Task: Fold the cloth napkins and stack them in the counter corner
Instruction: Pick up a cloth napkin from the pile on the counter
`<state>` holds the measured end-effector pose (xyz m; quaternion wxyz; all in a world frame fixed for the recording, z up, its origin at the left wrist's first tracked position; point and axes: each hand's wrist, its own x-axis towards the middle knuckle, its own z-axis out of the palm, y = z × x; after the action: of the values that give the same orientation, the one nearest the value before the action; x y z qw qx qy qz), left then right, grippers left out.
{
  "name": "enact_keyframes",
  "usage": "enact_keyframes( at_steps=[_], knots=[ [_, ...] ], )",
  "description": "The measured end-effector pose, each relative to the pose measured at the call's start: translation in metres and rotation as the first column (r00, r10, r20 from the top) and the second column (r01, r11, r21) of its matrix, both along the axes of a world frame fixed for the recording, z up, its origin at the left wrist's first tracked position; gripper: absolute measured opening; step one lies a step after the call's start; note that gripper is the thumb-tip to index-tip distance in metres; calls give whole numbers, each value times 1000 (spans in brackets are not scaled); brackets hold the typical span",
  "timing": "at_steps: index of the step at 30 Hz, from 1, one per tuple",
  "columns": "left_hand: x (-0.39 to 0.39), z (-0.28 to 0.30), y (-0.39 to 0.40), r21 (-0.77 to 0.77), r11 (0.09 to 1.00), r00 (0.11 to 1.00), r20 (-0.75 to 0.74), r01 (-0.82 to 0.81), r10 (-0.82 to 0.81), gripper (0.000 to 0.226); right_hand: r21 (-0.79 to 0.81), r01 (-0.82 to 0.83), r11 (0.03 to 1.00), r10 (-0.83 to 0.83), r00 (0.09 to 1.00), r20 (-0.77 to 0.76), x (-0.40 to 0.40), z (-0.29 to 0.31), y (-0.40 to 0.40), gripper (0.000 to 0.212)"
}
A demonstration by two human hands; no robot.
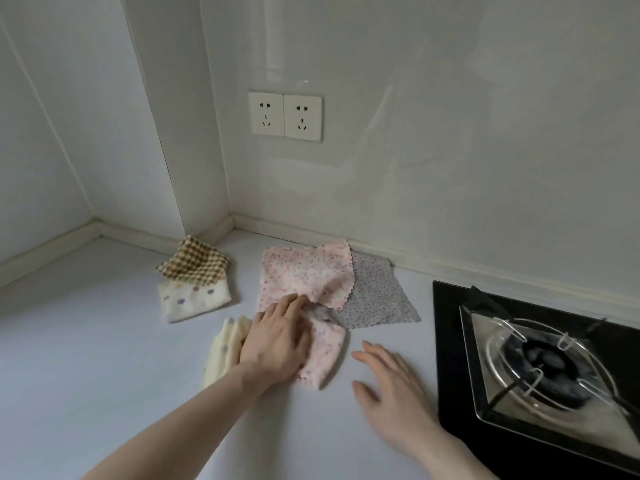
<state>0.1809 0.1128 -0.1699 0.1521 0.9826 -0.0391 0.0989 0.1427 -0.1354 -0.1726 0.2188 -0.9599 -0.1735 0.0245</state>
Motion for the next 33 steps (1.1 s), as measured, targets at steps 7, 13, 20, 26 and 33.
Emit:
enact_keyframes(
  at_steps=[7, 13, 20, 26, 33],
  knots=[
    [-3, -13, -1, -103, 992, 971, 236, 71, -45, 63, -125, -37, 991, 55, 988, 146, -14, -18, 4, 55],
    [-6, 11, -8, -316, 943, 900, 434, 104, 46, 44, -141, -4, 990, 27, 987, 160, -28, -19, 6, 54],
    [-37, 121, -12, -304, 952, 869, 478, 25, 130, 39, -63, 45, 997, -45, 999, 5, -56, 13, 7, 59],
    [-107, 196, -23, -292, 947, 851, 524, 131, 44, 14, 269, 98, 958, -81, 994, -74, -99, 62, 3, 62],
    [-188, 229, -46, -266, 947, 943, 320, 181, -90, 10, 559, 29, 829, -70, 996, 51, -165, 126, 2, 68]
  ],
)
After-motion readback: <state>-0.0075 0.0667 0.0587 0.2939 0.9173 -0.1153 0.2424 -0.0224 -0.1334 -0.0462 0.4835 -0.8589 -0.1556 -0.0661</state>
